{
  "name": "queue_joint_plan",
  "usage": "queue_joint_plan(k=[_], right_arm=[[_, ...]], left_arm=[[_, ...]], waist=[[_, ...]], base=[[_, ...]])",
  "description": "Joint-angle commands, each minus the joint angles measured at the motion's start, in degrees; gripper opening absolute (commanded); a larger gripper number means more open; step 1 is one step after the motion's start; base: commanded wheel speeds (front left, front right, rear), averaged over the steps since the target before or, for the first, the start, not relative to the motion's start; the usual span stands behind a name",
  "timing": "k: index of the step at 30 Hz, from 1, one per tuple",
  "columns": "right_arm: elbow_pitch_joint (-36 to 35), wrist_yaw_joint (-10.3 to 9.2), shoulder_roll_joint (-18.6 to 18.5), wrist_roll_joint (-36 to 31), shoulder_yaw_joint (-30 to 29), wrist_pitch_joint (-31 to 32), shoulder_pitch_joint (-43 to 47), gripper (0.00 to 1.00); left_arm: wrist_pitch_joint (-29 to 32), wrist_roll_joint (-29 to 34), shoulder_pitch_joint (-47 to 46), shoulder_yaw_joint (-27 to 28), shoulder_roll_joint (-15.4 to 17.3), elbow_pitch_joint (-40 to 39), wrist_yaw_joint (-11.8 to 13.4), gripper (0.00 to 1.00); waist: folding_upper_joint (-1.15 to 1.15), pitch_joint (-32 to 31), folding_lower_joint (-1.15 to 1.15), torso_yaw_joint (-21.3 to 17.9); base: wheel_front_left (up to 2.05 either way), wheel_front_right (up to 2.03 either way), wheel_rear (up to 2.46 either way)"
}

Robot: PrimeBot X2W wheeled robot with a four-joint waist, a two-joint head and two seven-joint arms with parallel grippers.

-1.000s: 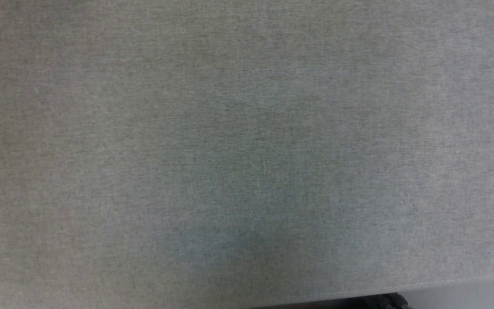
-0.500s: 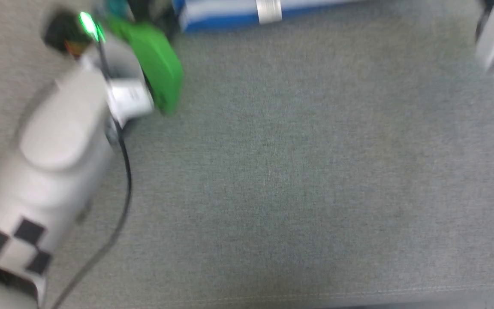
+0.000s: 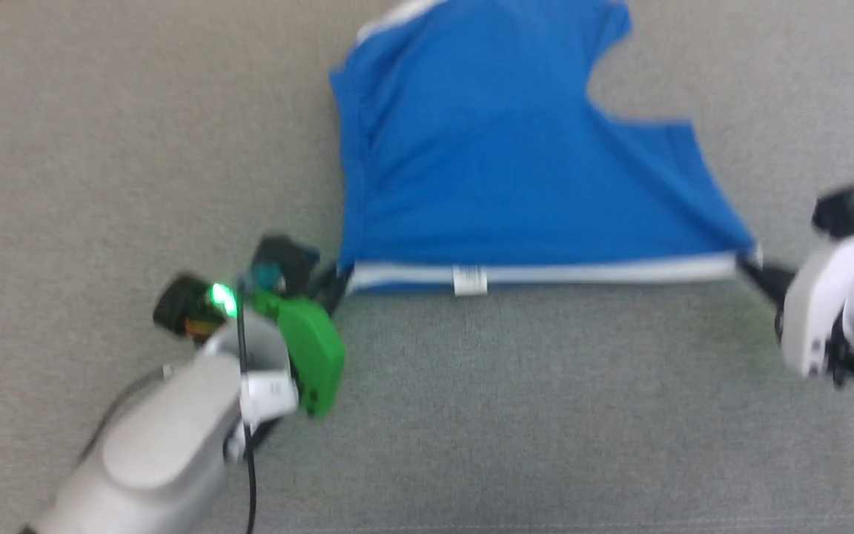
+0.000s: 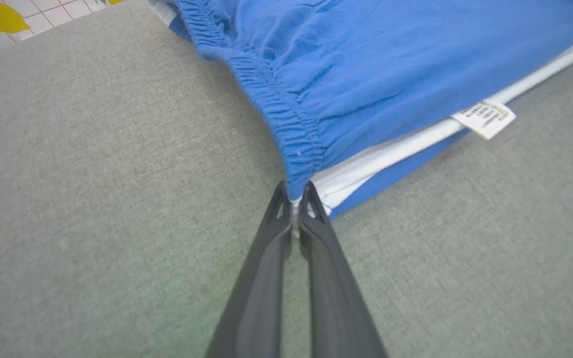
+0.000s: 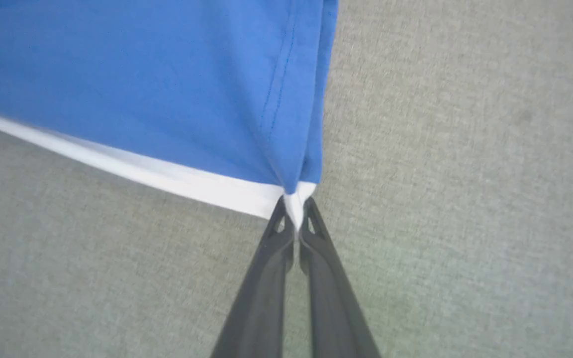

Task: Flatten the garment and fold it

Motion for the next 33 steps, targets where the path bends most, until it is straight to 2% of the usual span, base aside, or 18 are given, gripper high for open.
queue_joint_plan(k=[1, 6, 12, 20, 26, 33], right_arm=[[-0.49, -0.55, -1.40, 0.62, -0.87, 1.14, 3.07, 0.00], [-4.88, -0.55, -3.20, 0.01, -3.34, 3.97, 12.36, 0.00], [-9.03, -0.55, -3.71, -1.83, -11.15, 6.36, 24.32, 0.00], [-15.98, -0.55, -1.85, -6.38, -21.97, 11.76, 38.15, 0.00], [-23.15, -0.55, 1.44, -8.85, -28.95, 14.47, 40.56, 0.00], [-30.61, -0.55, 3.38, -8.23, -34.27, 18.33, 35.74, 0.00]], left_arm=[[-0.26, -0.59, 2.55, 0.06, 1.81, -0.45, 1.36, 0.00], [-0.28, -1.76, 9.41, -0.94, 3.42, -4.37, 3.61, 0.00], [0.18, -2.54, 17.63, -3.58, 4.52, -9.68, 6.02, 0.00], [1.21, -3.13, 25.04, -6.59, 5.66, -15.28, 8.47, 0.00], [1.89, -2.78, 25.50, -7.58, 5.52, -17.34, 8.82, 0.00], [2.60, -0.80, 19.76, -6.31, 5.32, -20.69, 8.51, 0.00]], waist=[[0.00, -5.61, 0.01, 1.02], [0.00, -9.15, 0.01, 1.71], [0.00, -12.33, 0.01, 2.52], [0.00, -13.62, 0.01, 3.11], [0.00, -12.68, 0.01, 3.45], [0.00, -9.33, 0.01, 4.88]], base=[[0.00, 0.00, 0.00], [0.00, 0.00, 0.00], [0.00, 0.00, 0.00], [0.00, 0.00, 0.00], [0.00, 0.00, 0.00], [0.00, 0.00, 0.00]])
